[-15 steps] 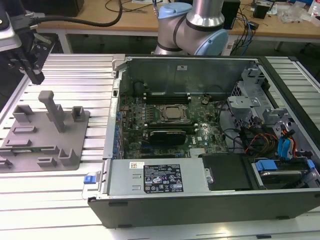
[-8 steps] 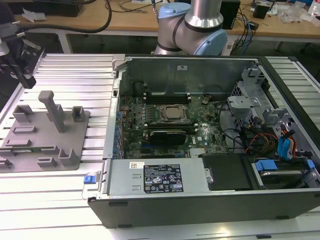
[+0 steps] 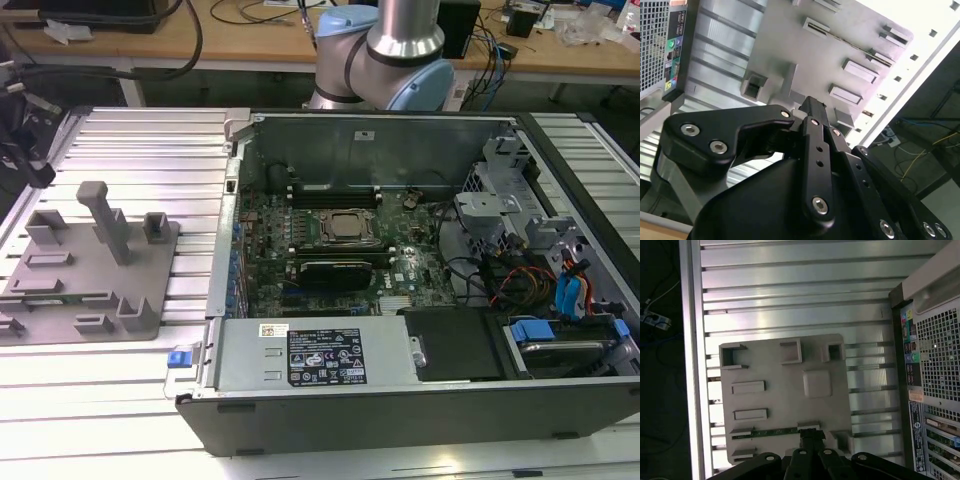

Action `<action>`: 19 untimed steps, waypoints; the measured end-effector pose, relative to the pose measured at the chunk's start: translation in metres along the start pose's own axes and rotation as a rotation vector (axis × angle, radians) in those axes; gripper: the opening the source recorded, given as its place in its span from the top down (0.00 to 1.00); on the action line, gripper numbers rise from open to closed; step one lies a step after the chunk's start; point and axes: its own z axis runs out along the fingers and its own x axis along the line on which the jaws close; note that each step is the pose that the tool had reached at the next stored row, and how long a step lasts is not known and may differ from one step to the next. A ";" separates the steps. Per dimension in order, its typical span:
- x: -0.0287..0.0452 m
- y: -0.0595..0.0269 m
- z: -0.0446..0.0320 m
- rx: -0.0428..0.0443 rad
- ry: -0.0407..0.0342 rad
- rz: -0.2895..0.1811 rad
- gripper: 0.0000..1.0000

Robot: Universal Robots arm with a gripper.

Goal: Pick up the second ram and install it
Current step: 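Reach for the second ram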

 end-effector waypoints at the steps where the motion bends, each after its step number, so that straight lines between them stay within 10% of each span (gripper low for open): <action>1: 0.0017 -0.0006 0.0008 0.0000 0.0000 0.000 0.92; 19: 0.0280 -0.0088 0.0154 0.0000 0.0000 0.000 0.92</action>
